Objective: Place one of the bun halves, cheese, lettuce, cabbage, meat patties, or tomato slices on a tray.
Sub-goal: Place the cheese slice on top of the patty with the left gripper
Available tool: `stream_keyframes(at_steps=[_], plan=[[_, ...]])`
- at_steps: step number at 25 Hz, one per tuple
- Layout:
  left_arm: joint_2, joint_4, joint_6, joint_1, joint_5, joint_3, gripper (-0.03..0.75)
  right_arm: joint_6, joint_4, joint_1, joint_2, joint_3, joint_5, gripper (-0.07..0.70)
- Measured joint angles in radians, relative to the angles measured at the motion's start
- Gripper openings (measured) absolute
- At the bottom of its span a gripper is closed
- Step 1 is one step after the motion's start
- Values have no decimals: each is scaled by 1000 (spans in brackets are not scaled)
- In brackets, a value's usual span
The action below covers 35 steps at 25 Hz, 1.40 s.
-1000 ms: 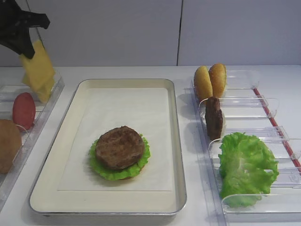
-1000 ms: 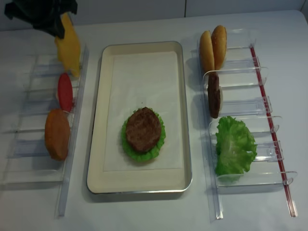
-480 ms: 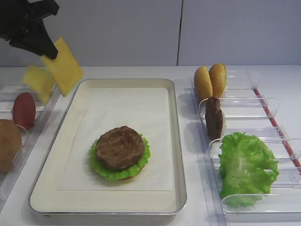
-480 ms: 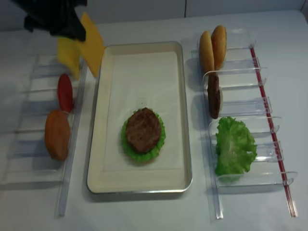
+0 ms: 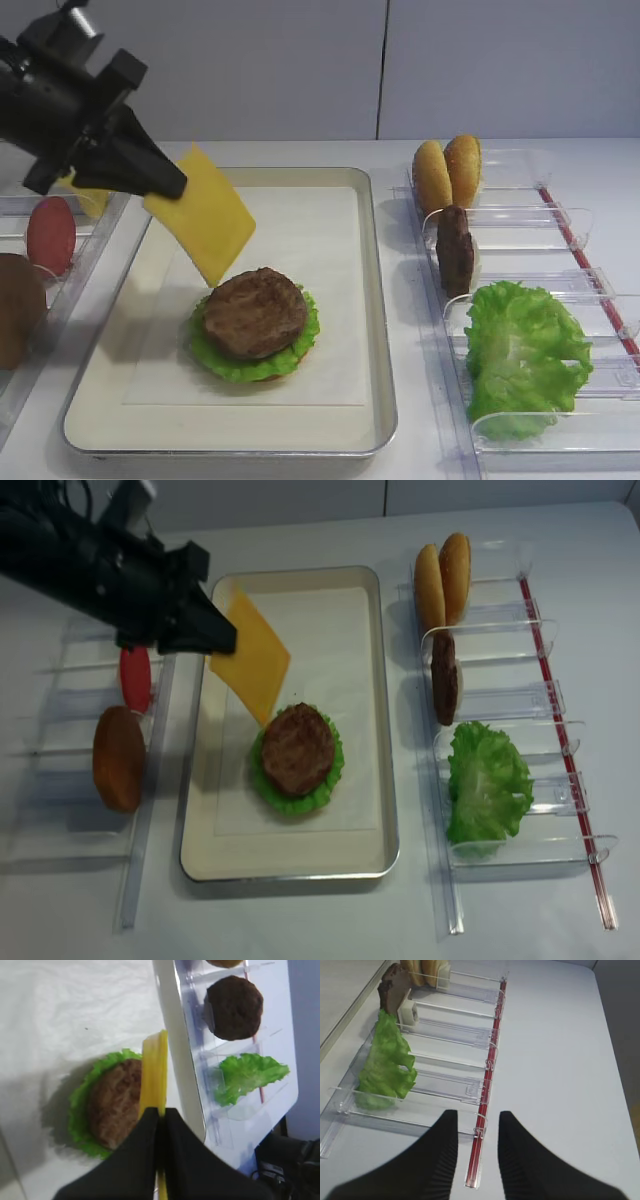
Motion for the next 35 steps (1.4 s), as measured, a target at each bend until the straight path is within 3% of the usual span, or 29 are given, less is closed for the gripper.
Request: stream_keyframes(at_steps=[9,11,17,27,35], plan=[[0,-207,146,-122,-17,186,-4,-3,0,0,0,0,0,245],[-2,-214,162,-134,-40,213,-4,-3,0,0,0,0,0,245],[-2,-218,189,-134,-163,225,-4,-3,0,0,0,0,0,245],[20,-217,191,-134,-198,229,-4,0,0,0,0,0,0,245],[20,-124,133,-134,-252,231,-4,0,0,0,0,0,0,245]])
